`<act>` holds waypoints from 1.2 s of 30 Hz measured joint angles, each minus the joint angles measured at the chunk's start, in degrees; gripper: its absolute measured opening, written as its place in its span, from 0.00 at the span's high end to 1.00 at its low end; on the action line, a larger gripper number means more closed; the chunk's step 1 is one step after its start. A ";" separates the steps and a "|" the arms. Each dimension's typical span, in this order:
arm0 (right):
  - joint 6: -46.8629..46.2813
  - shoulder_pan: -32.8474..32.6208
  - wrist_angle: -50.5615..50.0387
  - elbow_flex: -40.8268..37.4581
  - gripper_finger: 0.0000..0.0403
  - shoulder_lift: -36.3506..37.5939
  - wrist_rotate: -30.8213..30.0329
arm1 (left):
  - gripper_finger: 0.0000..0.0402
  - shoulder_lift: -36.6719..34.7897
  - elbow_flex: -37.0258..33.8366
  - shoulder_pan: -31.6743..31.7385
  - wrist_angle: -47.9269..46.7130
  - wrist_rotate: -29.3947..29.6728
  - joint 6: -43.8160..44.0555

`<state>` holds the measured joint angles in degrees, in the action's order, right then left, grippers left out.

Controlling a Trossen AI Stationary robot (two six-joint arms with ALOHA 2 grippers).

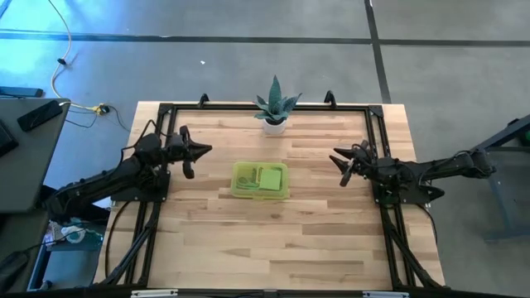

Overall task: Pack school essentials
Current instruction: Return to Home Position

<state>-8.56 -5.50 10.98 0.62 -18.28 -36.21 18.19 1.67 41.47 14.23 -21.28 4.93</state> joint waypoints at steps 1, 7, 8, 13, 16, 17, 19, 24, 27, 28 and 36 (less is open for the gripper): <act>-0.21 0.00 -0.52 0.02 0.63 0.00 0.00 | 0.98 -0.49 0.00 0.00 -1.26 0.00 -0.72; -0.39 0.00 -3.46 0.02 0.63 -0.02 0.00 | 1.00 -2.49 0.00 -0.94 -5.42 1.34 -1.41; -0.39 0.00 -3.60 0.02 0.63 -0.02 0.00 | 1.00 -2.76 0.00 -1.62 -5.59 2.22 -1.22; -0.40 0.00 -3.56 0.02 0.63 -0.02 0.00 | 1.00 -5.07 0.00 -7.87 -5.81 8.02 -1.05; -0.39 0.00 -3.56 0.02 0.63 0.00 0.00 | 1.00 -7.97 0.00 -12.31 -6.85 13.10 -1.02; -0.39 0.00 -3.56 0.02 0.63 -0.02 0.00 | 1.00 -9.03 0.02 -13.72 -7.80 14.59 -1.68; -0.39 0.00 -3.56 0.02 0.63 0.00 0.00 | 1.00 -11.20 0.02 -16.65 -9.83 17.00 -2.12; -0.39 0.00 -3.56 0.02 0.63 0.00 0.00 | 1.00 -16.27 0.02 -22.40 -15.24 22.18 -3.45; -0.39 0.00 -3.56 0.02 0.63 -0.02 0.00 | 1.00 -18.04 0.02 -24.88 -16.13 23.10 -4.08; -0.39 0.00 -3.56 0.02 0.63 -0.01 0.00 | 1.00 -18.04 0.04 -25.60 -15.96 23.12 -4.10; -0.39 0.00 -3.67 0.04 0.63 0.00 0.02 | 1.00 -17.85 0.07 -28.11 -16.12 22.37 -0.29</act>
<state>-8.95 -5.50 7.30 0.67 -18.28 -36.19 0.34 1.74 13.37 -1.89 1.10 4.64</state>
